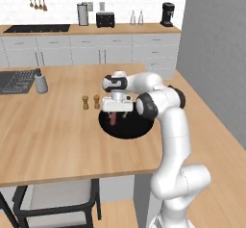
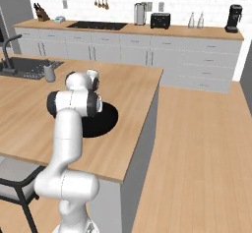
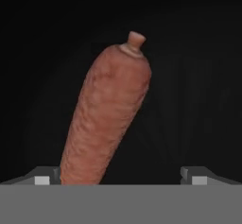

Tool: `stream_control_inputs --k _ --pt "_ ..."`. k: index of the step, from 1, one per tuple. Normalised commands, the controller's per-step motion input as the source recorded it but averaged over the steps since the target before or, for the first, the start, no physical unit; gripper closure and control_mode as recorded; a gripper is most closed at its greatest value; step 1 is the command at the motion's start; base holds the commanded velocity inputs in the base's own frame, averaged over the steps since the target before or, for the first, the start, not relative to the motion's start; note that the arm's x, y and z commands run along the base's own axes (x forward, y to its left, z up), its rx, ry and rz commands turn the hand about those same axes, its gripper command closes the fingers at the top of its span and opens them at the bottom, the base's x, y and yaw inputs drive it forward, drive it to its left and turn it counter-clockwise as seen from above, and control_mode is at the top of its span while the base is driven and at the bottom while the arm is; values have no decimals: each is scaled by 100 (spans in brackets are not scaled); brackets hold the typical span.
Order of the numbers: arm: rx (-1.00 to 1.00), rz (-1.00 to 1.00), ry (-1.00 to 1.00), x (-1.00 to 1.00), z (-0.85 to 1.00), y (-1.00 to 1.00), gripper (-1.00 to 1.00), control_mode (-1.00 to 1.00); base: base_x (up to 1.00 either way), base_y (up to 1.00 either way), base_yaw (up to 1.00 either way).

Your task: Place one bun and one sausage from the bowl on each plate.

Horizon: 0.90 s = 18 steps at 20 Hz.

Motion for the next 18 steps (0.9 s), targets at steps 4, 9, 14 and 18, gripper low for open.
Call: stream_control_inputs --k 4,9,14,18 --pt "0 2 0 0 4 -31 -100 -100 0 0 0" --pt "0 4 -5 -31 47 16 -100 -100 0 0 0" --pt "2 3 -9 -11 -2 44 -100 -100 0 0 0" --pt "3 0 -10 26 -49 0 -100 -100 0 0 0"
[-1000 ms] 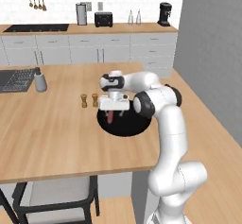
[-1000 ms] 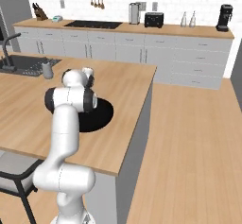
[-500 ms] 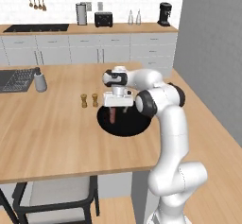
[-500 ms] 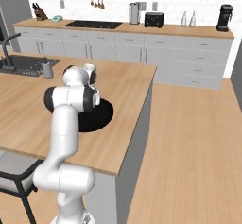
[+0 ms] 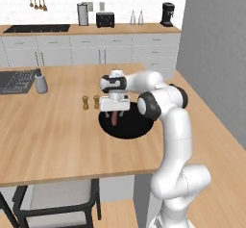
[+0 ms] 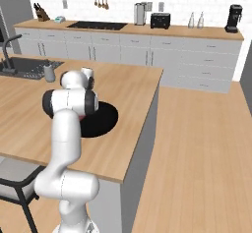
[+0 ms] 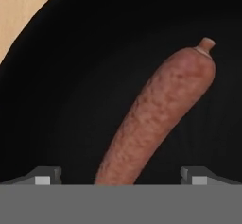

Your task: Place one bun and one sausage from the bowl on each plate.

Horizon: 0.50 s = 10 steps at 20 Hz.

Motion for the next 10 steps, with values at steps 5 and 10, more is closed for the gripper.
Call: stream_control_inputs --k 5,10 --pt "3 0 -4 -4 -29 0 -100 -100 0 0 0" --pt "1 2 -3 -11 -33 0 -100 -100 0 0 0"
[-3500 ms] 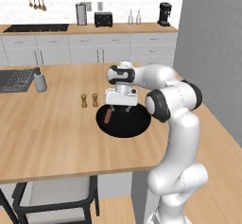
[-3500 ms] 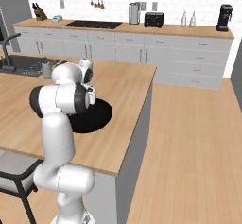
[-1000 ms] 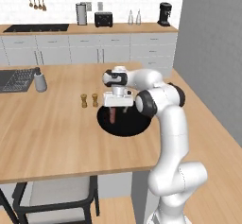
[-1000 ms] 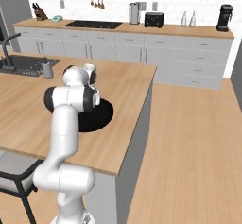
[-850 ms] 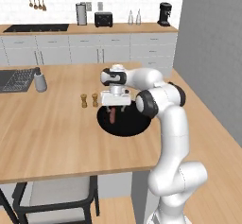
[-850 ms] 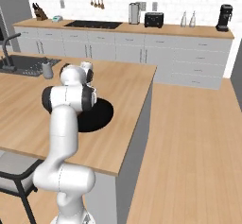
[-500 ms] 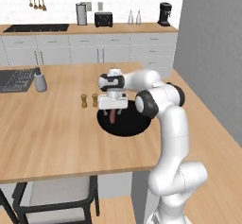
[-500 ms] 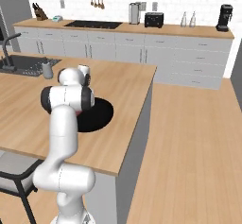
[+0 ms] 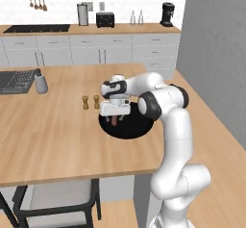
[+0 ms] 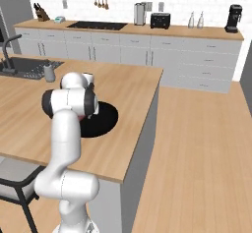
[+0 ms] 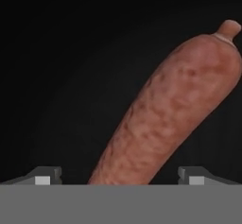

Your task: Place one bun and one sausage from the bowl on each plate.

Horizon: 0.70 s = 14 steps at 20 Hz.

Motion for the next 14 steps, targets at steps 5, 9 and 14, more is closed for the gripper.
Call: stream_control_inputs --k 5,9,14 --pt "0 1 0 0 -11 0 -100 -100 0 0 0" --pt "0 0 0 0 0 0 100 -100 0 0 0" --pt "0 0 0 -1 0 0 100 -100 0 0 0"
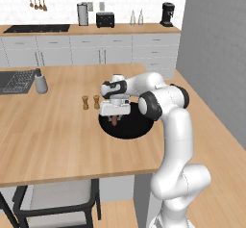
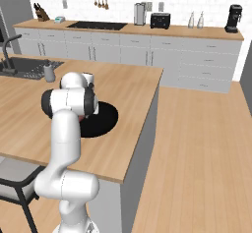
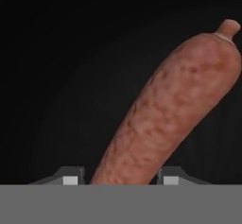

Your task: Place one bun and one sausage from the bowl on each plate.

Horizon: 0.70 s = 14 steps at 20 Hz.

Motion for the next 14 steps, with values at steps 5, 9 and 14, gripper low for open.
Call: stream_control_inputs --k 5,9,14 --pt "0 0 0 -1 0 0 100 -100 0 0 0" --pt "0 0 0 -48 58 -15 100 -100 0 0 0" --pt "0 4 0 -97 100 -76 100 -100 0 0 0"
